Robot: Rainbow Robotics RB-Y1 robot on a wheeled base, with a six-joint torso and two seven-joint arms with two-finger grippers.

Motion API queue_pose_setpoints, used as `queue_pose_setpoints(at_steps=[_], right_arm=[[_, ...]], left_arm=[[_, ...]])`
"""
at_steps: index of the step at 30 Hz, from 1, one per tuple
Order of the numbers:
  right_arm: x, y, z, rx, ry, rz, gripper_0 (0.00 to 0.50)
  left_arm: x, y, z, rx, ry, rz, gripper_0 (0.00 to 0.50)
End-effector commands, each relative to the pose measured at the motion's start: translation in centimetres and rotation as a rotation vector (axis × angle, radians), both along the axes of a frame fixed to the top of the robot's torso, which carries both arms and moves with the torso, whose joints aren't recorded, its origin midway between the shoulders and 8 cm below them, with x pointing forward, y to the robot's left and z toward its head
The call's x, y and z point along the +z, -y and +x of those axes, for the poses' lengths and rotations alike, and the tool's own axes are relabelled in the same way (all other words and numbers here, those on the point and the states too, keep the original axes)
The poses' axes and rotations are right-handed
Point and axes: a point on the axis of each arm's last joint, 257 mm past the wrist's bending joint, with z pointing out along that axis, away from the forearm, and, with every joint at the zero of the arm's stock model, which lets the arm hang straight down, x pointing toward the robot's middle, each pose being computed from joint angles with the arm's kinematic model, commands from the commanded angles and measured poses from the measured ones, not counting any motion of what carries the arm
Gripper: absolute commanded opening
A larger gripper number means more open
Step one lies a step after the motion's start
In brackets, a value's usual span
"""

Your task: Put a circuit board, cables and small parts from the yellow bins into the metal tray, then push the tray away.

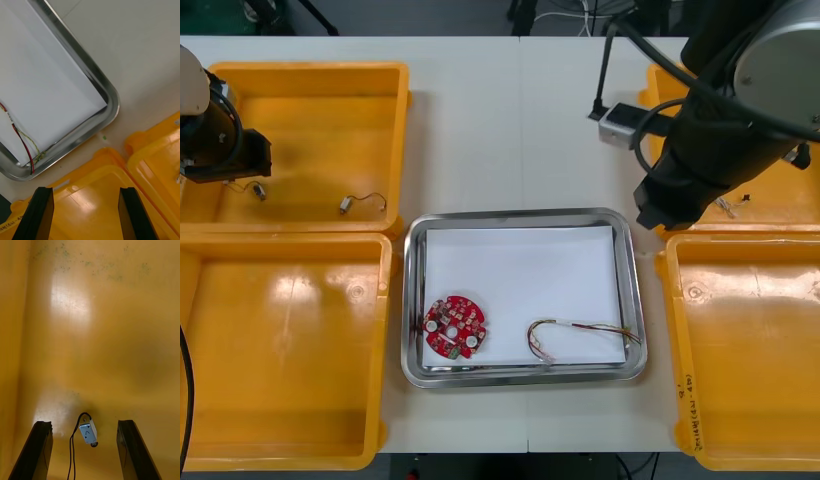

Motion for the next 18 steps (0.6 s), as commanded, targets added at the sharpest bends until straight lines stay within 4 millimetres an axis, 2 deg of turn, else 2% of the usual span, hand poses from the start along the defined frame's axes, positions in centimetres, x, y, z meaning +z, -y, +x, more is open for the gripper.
queue_pose_setpoints(at_steps=[1,11,18], right_arm=[[4.3,3.9,2.2,-0.122,0.052,0.011,0.500],[6.1,9.3,4.6,-0.323,0.024,0.110,0.500],[6.9,12.2,6.0,-0.433,0.040,0.143,0.500]], left_arm=[[3.2,-1.3,1.1,-0.106,0.053,0.063,0.500],[1.2,-1.6,0.7,-0.114,0.053,0.050,0.500],[0.0,-1.9,0.2,-0.120,0.046,0.051,0.500]])
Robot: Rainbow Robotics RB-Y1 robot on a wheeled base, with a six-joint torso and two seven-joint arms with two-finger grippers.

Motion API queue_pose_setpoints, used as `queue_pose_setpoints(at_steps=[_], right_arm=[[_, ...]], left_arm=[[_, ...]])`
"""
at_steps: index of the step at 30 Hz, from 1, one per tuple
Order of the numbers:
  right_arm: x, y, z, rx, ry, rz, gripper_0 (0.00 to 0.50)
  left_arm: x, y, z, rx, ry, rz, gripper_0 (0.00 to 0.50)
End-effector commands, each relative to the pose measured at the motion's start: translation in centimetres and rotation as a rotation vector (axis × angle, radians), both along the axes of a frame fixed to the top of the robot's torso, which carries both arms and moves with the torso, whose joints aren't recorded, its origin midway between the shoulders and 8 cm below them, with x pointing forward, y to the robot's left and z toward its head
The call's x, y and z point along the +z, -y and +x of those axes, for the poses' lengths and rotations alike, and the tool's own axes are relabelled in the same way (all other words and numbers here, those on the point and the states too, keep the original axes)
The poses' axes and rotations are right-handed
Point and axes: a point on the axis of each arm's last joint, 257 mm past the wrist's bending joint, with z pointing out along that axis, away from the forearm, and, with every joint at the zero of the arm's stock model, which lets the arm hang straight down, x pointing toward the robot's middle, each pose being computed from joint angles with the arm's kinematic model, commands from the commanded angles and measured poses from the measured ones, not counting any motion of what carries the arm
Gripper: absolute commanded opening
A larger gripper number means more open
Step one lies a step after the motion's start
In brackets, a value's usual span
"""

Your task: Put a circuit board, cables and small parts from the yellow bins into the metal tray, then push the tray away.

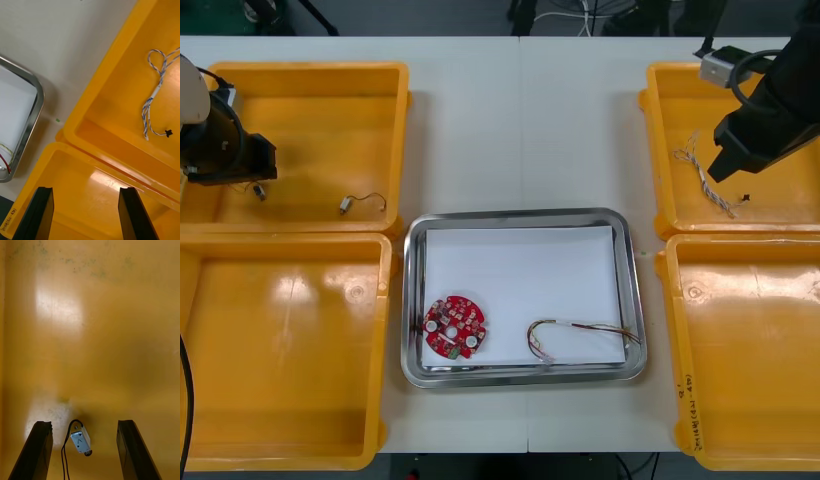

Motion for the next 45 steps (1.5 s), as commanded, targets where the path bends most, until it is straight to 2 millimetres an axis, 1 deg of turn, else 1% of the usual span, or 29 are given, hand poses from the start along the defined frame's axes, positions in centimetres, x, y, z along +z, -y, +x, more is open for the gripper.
queue_pose_setpoints(at_steps=[1,5,15,16,17,18,20,21,23,27,32,37,40,45], right_arm=[[4.2,3.1,2.1,-0.094,0.102,-0.004,0.500],[4.5,4.2,3.3,-0.136,0.126,0.000,0.500],[3.9,5.5,6.3,-0.207,0.164,0.070,0.500],[3.7,5.4,6.7,-0.215,0.163,0.083,0.500],[3.7,5.5,7.0,-0.223,0.165,0.093,0.500],[3.6,5.5,7.2,-0.227,0.166,0.098,0.500],[3.6,5.5,7.9,-0.242,0.174,0.113,0.500],[3.6,5.5,8.1,-0.243,0.178,0.113,0.500],[3.7,5.5,9.0,-0.255,0.195,0.124,0.500],[4.0,5.9,10.1,-0.276,0.223,0.137,0.500],[3.7,6.3,10.9,-0.306,0.233,0.145,0.500],[3.4,7.2,11.5,-0.341,0.236,0.143,0.500],[2.6,7.0,11.7,-0.344,0.224,0.146,0.500],[1.5,6.4,12.2,-0.349,0.217,0.153,0.500]], left_arm=[[0.6,-2.5,-0.3,-0.062,0.023,0.062,0.500],[0.1,-2.8,-0.3,-0.064,0.029,0.065,0.500],[-0.8,-2.9,-0.6,-0.070,0.029,0.059,0.500],[-0.9,-2.9,-0.7,-0.072,0.029,0.061,0.457],[-0.9,-2.9,-0.7,-0.073,0.029,0.060,0.368],[-0.8,-2.9,-0.6,-0.076,0.029,0.062,0.333],[-0.9,-2.9,-0.6,-0.078,0.029,0.059,0.201],[-0.9,-2.8,-0.6,-0.079,0.029,0.058,0.166],[-1.1,-2.7,-0.7,-0.082,0.027,0.059,0.005],[-1.2,-2.8,-0.8,-0.085,0.025,0.060,0.000],[-1.3,-2.6,-0.7,-0.093,0.026,0.058,0.000],[-1.1,-2.5,-0.7,-0.095,0.029,0.049,0.000],[-0.5,-2.4,-0.7,-0.094,0.024,0.044,0.000],[1.3,-2.0,-1.3,-0.096,0.008,0.032,0.000]])
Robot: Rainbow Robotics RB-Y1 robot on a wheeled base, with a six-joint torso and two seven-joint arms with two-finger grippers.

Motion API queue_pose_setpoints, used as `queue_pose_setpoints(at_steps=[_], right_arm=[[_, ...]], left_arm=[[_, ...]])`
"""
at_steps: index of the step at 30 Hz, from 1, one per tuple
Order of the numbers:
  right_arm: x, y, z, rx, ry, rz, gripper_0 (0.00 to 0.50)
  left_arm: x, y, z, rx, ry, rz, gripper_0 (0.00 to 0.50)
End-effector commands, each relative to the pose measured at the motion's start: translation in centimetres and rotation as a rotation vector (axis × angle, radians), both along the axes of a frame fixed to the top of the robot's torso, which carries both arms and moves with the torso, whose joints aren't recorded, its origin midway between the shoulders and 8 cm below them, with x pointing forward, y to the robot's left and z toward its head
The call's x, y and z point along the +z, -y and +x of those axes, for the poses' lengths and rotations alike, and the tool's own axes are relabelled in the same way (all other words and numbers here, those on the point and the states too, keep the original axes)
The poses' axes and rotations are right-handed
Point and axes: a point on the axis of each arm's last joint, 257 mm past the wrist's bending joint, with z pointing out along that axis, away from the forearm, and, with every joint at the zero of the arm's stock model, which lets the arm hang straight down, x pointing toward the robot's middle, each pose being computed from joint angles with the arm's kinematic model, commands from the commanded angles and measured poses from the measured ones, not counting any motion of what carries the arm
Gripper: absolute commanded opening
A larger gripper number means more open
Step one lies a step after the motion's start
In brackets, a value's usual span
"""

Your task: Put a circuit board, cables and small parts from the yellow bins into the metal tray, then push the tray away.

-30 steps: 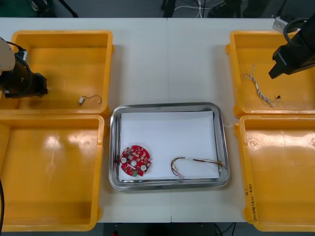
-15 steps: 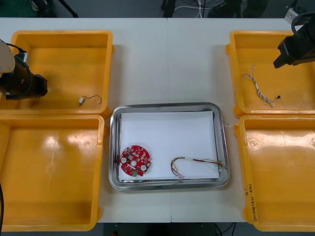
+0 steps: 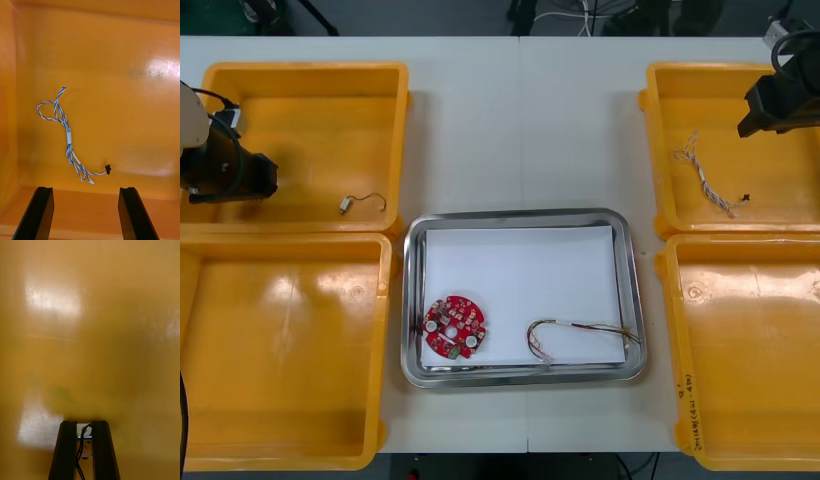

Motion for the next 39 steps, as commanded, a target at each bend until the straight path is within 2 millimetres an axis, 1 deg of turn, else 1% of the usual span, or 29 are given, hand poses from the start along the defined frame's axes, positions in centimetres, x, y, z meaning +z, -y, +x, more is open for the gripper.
queue_pose_setpoints(at_steps=[1,8,10,11,15,21,23,24,26,27,29,30,31,32,34,35,36,39], right_arm=[[2.7,-2.1,2.1,0.042,0.077,0.015,0.500],[1.4,-2.5,2.9,0.033,0.078,0.021,0.500],[1.1,-2.4,3.3,0.025,0.087,0.021,0.500],[0.9,-2.6,3.5,0.025,0.092,0.026,0.500],[0.4,-2.6,4.1,0.020,0.104,0.018,0.500],[-1.1,-2.8,4.9,0.040,0.114,-0.038,0.500],[-2.0,-2.9,5.2,0.044,0.122,-0.064,0.500],[-2.1,-2.9,5.3,0.045,0.126,-0.071,0.500],[-3.1,-3.1,5.5,0.039,0.121,-0.075,0.500],[-3.3,-3.1,5.6,0.038,0.121,-0.074,0.500],[-4.1,-3.3,5.8,0.036,0.121,-0.063,0.500],[-4.4,-3.3,5.8,0.034,0.121,-0.057,0.500],[-4.9,-3.4,5.9,0.031,0.120,-0.053,0.500],[-5.5,-3.4,5.9,0.026,0.119,-0.048,0.500],[-6.3,-3.5,6.0,0.023,0.120,-0.039,0.500],[-6.8,-3.5,6.1,0.021,0.127,-0.035,0.500],[-7.0,-3.5,6.1,0.019,0.128,-0.032,0.500],[-8.0,-3.2,6.1,0.018,0.138,-0.027,0.500]], left_arm=[[4.5,-1.6,-0.3,-0.059,0.024,0.046,0.000],[7.2,-0.5,-1.8,-0.069,-0.010,0.041,0.000],[8.3,0.0,-2.4,-0.078,-0.018,0.048,0.000],[8.7,0.2,-2.7,-0.079,-0.024,0.050,0.000],[10.0,1.0,-3.8,-0.089,-0.041,0.062,0.000],[12.1,3.1,-5.8,-0.123,-0.066,0.074,0.001],[12.7,4.3,-6.6,-0.140,-0.078,0.077,0.000],[12.9,4.7,-6.7,-0.146,-0.077,0.077,0.000],[13.9,6.2,-6.3,-0.152,-0.035,0.077,0.000],[14.1,6.7,-6.2,-0.155,-0.027,0.074,0.000],[15.0,8.8,-5.8,-0.162,0.012,0.063,0.000],[15.0,9.3,-5.8,-0.165,0.018,0.064,0.000],[15.2,10.3,-5.8,-0.169,0.030,0.060,0.000],[15.2,11.5,-5.7,-0.175,0.039,0.057,0.000],[15.1,13.0,-5.8,-0.180,0.046,0.053,0.000],[14.9,14.2,-5.9,-0.184,0.046,0.047,0.000],[14.8,14.6,-5.9,-0.184,0.045,0.046,0.000],[14.2,18.1,-6.3,-0.209,0.051,0.031,0.000]])
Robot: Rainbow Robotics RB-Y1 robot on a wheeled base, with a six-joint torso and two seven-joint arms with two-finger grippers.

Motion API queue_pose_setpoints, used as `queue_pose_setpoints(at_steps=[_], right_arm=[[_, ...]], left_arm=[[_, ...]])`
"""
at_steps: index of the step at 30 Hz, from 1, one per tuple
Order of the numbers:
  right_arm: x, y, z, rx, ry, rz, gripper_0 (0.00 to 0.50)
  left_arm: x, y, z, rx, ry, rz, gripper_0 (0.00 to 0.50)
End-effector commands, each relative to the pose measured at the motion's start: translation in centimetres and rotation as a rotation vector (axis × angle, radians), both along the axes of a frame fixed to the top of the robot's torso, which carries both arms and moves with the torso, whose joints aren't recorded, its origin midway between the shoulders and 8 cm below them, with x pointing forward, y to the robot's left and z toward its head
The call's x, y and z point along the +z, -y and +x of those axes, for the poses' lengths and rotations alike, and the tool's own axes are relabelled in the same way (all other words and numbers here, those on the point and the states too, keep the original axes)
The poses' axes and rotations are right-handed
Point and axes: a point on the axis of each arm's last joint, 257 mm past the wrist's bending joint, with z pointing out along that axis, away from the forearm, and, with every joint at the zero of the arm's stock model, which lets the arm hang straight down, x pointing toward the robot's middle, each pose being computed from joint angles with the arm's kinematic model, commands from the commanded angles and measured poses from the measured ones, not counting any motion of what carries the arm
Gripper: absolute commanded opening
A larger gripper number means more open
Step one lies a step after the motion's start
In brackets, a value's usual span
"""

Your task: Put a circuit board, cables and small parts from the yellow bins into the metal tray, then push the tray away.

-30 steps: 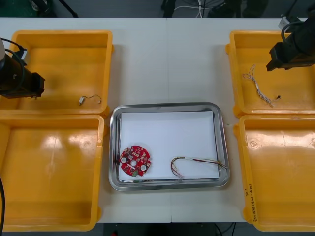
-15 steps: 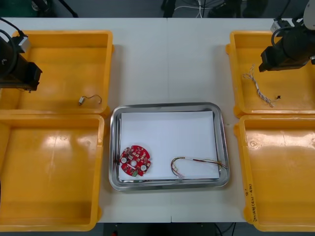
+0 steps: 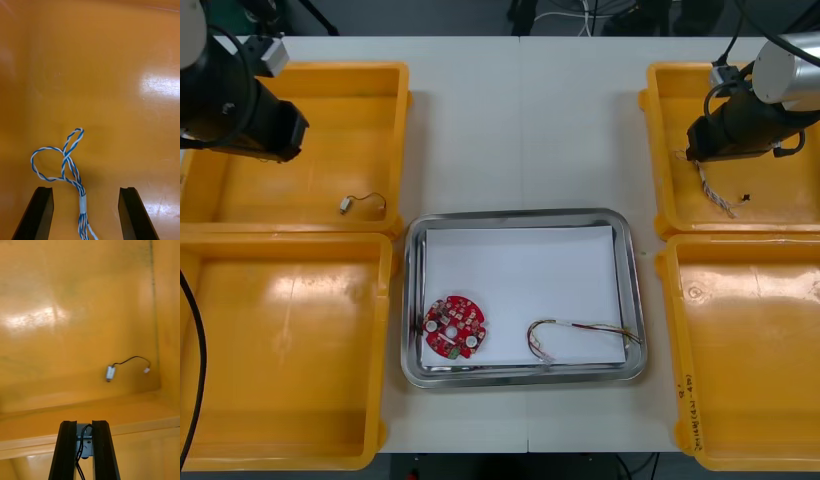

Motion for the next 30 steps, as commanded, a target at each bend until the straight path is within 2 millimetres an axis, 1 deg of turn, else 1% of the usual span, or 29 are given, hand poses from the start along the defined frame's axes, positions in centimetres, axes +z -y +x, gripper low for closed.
queue_pose_setpoints(at_steps=[1,3,4,6,7,9,10,12,16,22,25,30], right_arm=[[-0.4,-0.7,0.5,0.033,0.027,-0.010,0.500],[-0.9,-0.5,0.3,0.032,0.021,-0.009,0.500],[-1.0,-0.5,0.2,0.031,0.019,-0.006,0.500],[-1.4,-0.4,0.0,0.031,0.013,-0.006,0.500],[-1.6,-0.3,-0.1,0.030,0.010,-0.006,0.500],[-2.4,-0.1,-0.5,0.029,-0.003,-0.005,0.500],[-2.6,0.0,-0.6,0.028,-0.005,-0.005,0.500],[-3.1,0.1,-0.9,0.025,-0.013,-0.002,0.500],[-3.9,-0.1,-1.2,0.025,-0.023,0.009,0.500],[-4.8,-0.2,-1.5,0.023,-0.028,0.019,0.500],[-5.1,-0.3,-1.7,0.021,-0.032,0.025,0.500],[-5.6,-0.2,-1.8,0.022,-0.032,0.032,0.500]], left_arm=[[1.4,6.2,0.0,0.062,0.047,-0.087,0.000],[1.0,8.4,-0.5,0.049,0.045,-0.097,0.001],[0.9,8.9,-0.6,0.046,0.043,-0.100,0.000],[0.5,10.8,-1.2,0.033,0.039,-0.111,0.000],[0.4,11.3,-1.3,0.032,0.038,-0.114,0.001],[0.0,12.9,-1.9,0.021,0.030,-0.126,0.000],[-0.1,13.3,-2.1,0.019,0.028,-0.128,0.000],[-0.7,14.6,-2.7,0.012,0.015,-0.134,0.000],[-2.3,16.3,-3.7,0.017,-0.024,-0.134,0.000],[-4.6,18.0,-5.2,0.030,-0.070,-0.111,0.002],[-6.1,18.9,-6.3,0.037,-0.103,-0.098,0.000],[-7.5,20.2,-6.8,0.026,-0.110,-0.096,0.001]])
